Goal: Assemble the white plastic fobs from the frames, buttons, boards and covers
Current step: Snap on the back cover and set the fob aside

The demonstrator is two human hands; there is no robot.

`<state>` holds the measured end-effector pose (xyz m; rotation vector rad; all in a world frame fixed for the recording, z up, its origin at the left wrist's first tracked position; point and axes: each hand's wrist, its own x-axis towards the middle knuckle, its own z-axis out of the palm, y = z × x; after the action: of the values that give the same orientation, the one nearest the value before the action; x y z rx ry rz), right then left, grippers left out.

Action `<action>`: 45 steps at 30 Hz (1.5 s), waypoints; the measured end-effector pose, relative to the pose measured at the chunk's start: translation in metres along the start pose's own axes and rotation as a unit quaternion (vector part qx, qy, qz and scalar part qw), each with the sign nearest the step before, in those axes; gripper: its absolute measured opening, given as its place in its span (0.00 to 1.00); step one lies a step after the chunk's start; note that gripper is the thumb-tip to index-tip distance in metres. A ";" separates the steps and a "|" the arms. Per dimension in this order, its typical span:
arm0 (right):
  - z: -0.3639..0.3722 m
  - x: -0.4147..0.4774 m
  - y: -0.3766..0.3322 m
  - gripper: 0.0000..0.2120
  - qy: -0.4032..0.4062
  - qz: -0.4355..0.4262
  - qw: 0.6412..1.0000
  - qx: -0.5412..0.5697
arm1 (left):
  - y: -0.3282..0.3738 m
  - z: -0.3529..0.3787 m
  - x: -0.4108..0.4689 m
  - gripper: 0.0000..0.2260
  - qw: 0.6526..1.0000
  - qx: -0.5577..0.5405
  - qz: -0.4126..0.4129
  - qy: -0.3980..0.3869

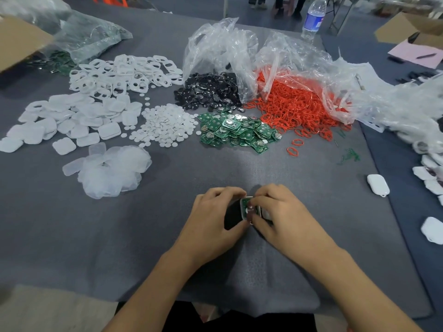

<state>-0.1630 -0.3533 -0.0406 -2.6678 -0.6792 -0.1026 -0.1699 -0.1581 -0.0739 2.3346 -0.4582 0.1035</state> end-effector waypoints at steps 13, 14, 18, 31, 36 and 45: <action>0.002 0.000 0.002 0.05 -0.007 -0.036 0.999 -0.005 | 0.002 -0.001 0.001 0.21 1.000 0.005 -0.006 0.003; 0.002 0.000 0.002 0.05 -0.007 -0.035 0.999 -0.004 | 0.002 -0.002 0.001 0.21 1.000 0.005 -0.006 0.003; 0.002 -0.001 0.003 0.05 -0.007 -0.029 1.000 -0.001 | 0.002 -0.001 0.001 0.21 1.000 0.005 -0.003 0.001; 0.000 -0.003 -0.001 0.06 -0.004 -0.011 1.000 -0.003 | -0.001 0.000 0.000 0.21 1.000 0.001 -0.002 -0.001; -0.001 -0.005 0.000 0.07 -0.005 -0.005 1.000 0.017 | -0.001 0.001 0.000 0.20 1.000 0.004 -0.002 0.001; -0.021 -0.017 0.018 0.23 -0.012 0.082 0.996 0.036 | -0.002 0.001 0.001 0.22 1.000 0.004 -0.010 -0.005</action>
<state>-0.1691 -0.3835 -0.0302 -2.6471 -0.4591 -0.0024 -0.1686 -0.1576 -0.0756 2.3487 -0.4402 0.0849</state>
